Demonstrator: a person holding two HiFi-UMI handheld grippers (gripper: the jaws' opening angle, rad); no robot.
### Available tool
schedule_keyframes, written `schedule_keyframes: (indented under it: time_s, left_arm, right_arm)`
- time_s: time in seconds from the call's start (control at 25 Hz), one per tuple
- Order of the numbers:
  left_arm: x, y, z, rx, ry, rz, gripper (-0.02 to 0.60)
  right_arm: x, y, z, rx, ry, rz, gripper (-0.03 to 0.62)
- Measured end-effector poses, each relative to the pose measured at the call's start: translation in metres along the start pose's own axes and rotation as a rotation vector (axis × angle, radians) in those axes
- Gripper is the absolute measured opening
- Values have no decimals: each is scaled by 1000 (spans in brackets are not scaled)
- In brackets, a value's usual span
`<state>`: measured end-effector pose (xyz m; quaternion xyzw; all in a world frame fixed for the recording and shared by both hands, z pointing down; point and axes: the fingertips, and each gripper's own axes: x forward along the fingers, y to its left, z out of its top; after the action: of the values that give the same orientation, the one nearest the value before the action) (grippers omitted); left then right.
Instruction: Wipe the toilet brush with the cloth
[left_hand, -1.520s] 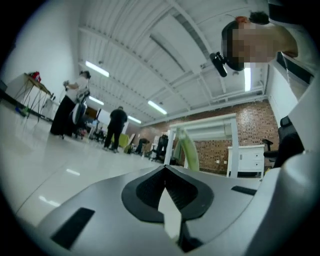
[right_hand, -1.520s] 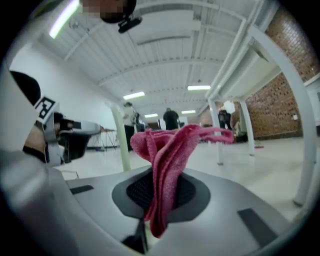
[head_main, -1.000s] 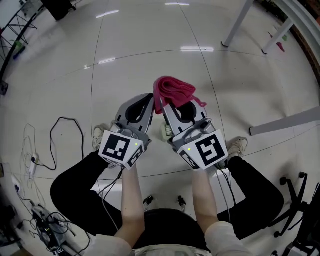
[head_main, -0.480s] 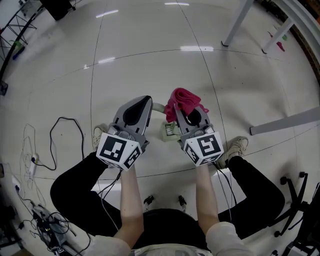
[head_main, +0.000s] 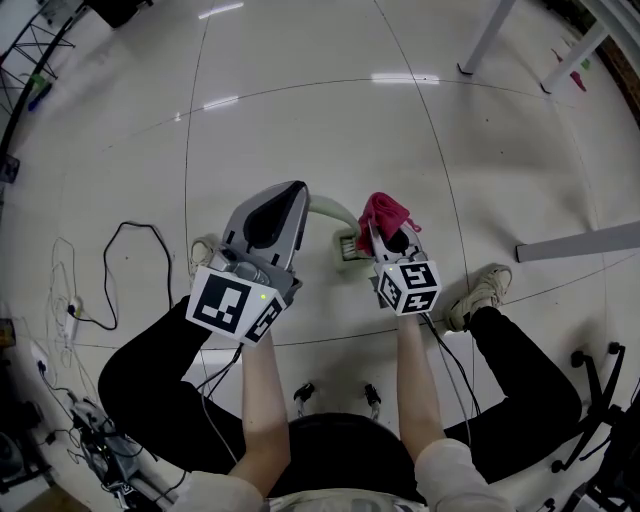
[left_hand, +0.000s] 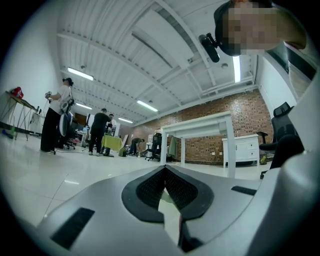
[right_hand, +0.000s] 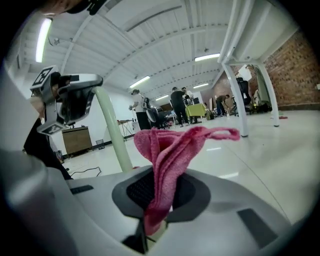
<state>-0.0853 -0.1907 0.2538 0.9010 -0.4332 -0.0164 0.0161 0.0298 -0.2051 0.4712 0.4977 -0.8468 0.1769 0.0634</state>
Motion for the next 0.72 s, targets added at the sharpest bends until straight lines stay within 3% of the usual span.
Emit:
schedule_keyframes:
  time_s: [0.2,0.36,0.44,0.6,0.72]
  left_arm:
    - [-1,0,-1,5,2,-3,5]
    - [-1,0,-2,1,3,-1,5]
    - [-1,0,-2,-3,4,4,5]
    - [-3,-2,0,-19,2,11,5]
    - [-3,-7,1,-18,10,2,5]
  right_arm:
    - [3,-9,-30,35,48,-38,32]
    - [-36,1,-6,56,-67,-156,32]
    - [-54,29,-4,68,-100,-147,32]
    - [-49,91,-43,115,0,-54,32]
    - [-36,99,-74,195,111,-107,32]
